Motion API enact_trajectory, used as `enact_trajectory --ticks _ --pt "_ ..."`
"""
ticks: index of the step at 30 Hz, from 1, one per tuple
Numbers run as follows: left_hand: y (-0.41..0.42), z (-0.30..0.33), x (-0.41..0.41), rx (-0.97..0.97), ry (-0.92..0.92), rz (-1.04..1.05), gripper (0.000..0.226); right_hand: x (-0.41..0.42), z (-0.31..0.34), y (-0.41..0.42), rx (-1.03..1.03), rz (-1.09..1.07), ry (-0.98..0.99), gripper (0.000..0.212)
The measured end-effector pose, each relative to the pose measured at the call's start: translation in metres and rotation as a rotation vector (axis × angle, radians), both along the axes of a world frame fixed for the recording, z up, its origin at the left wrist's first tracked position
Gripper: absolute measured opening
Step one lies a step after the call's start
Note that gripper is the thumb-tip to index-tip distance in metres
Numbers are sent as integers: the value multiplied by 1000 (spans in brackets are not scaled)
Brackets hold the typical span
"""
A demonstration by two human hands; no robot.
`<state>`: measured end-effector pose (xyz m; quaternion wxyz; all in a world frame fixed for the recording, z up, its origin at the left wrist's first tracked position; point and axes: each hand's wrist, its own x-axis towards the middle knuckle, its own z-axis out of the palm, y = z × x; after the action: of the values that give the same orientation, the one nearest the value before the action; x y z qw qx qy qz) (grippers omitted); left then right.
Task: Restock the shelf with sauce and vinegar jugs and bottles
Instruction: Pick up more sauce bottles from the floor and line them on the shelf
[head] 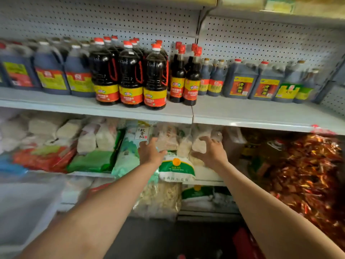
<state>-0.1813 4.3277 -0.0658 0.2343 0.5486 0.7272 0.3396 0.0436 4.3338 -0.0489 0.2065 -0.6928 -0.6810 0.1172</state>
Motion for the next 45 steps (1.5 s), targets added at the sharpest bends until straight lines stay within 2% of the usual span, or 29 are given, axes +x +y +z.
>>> enact_trajectory --ticks 6,10,16,19,22,27,34,40,45 --pt "-31 -55 -50 -137 41 -65 57 -43 -42 -46 -94 -85 -40 72" --pt "-57 -109 -97 -231 41 -122 58 -87 -94 -81 -223 -134 -50 73" --pt "-118 -219 -151 -507 36 -87 60 -136 -204 -138 -484 -134 -43 82" --pt "-154 -269 -165 -640 59 -56 61 -146 -265 -164 -618 -89 -14 74" --pt "-188 -317 -173 -685 50 -10 60 -154 -326 -186 -732 -73 30 69" --pt "-230 -414 -190 -777 -24 -9 49 -165 -437 -218 -816 -116 151 60" --pt "-250 -561 -175 -827 -187 -28 48 -179 -587 -235 -875 -200 350 60" --pt "-248 -676 -154 -789 -217 -62 76 -180 -695 -246 -887 -203 440 72" --pt "-254 -734 -158 -670 -208 -151 58 -184 -749 -251 -725 -105 543 56"
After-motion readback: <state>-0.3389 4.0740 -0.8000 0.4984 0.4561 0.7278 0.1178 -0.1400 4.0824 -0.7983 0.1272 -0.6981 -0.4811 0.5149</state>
